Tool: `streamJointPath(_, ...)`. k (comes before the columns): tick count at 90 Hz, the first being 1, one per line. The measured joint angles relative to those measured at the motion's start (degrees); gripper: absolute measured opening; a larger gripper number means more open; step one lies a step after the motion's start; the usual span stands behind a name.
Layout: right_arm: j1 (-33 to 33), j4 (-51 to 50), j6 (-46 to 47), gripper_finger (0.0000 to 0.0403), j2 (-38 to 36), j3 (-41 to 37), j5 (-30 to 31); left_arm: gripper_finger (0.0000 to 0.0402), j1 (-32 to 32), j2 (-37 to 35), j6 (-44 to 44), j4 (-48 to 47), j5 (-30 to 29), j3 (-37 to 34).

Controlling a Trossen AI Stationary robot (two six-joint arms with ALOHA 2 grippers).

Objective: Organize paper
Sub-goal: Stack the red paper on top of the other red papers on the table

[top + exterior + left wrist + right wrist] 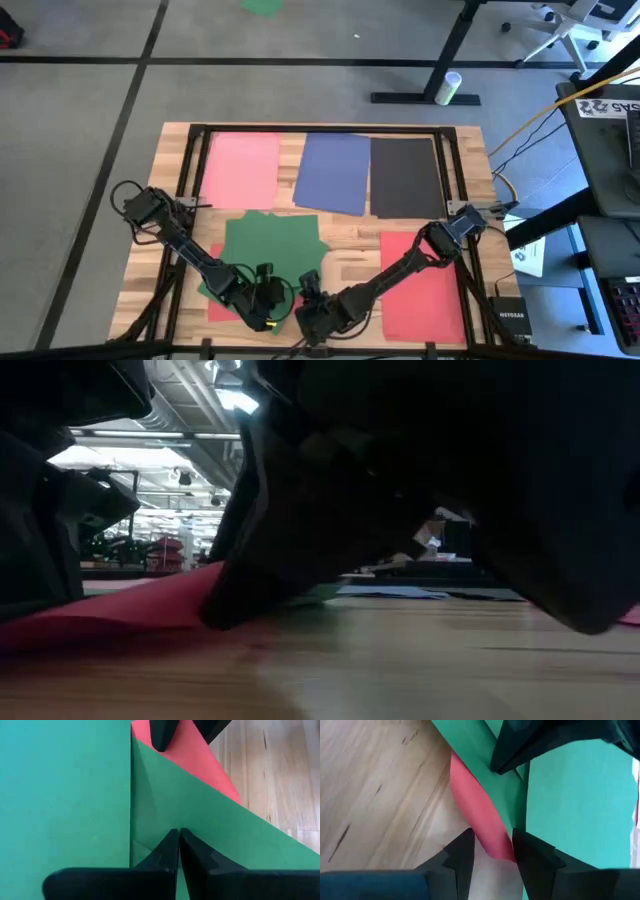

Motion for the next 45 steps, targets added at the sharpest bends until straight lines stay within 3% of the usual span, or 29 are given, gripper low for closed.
streamJointPath(45, 2.1, 0.5, -2.7, 0.0124, -0.1, 0.0, 0.6, 0.0, 0.1, 0.0, 1.1, 0.3, 0.0, 0.0)
